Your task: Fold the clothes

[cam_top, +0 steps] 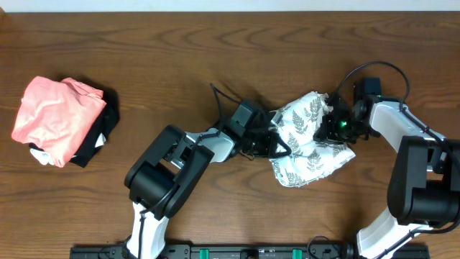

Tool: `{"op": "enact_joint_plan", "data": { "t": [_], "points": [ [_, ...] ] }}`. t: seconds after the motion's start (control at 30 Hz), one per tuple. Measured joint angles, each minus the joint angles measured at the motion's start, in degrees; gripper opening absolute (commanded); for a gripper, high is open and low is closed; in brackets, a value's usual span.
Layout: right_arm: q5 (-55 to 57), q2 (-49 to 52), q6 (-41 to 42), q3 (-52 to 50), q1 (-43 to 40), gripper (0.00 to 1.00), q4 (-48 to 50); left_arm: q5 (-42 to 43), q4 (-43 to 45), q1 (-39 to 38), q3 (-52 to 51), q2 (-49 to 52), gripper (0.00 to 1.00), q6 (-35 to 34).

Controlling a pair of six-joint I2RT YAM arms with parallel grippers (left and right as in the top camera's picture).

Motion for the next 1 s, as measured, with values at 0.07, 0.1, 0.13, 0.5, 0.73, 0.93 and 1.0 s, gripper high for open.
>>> {"op": "enact_joint_plan", "data": {
  "t": [0.07, 0.1, 0.13, 0.5, 0.73, 0.93, 1.0],
  "points": [
    [-0.02, 0.0, 0.0, 0.0, 0.0, 0.01, 0.0, 0.15, 0.02, 0.39, -0.02, -0.09, 0.06, 0.07],
    [-0.07, 0.0, 0.0, 0.0, 0.0, 0.01, 0.02, 0.17, 0.0, 0.63, -0.02, -0.26, 0.06, 0.07],
    [-0.2, -0.02, 0.0, 0.04, 0.0, 0.01, -0.09, 0.15, -0.07, 0.98, -0.09, -0.61, 0.06, 0.07],
    [3.28, -12.66, -0.07, 5.7, -0.44, 0.03, -7.48, -5.95, -5.95, 6.54, -0.46, -14.19, 0.06, 3.58],
    [5.29, -27.82, -0.11, 9.09, -1.11, 0.04, -8.52, -11.93, -14.84, 12.24, -0.48, -24.5, 0.06, 8.85],
    [7.52, -29.88, -0.15, 9.07, -1.11, 0.03, -12.76, -15.3, -23.61, 22.21, -0.5, -34.64, 0.06, 13.62],
    [7.93, -29.88, -0.17, 9.03, -1.11, 0.03, -13.18, -15.93, -26.36, 26.67, -0.5, -38.34, 0.06, 14.71]
  ]
}}
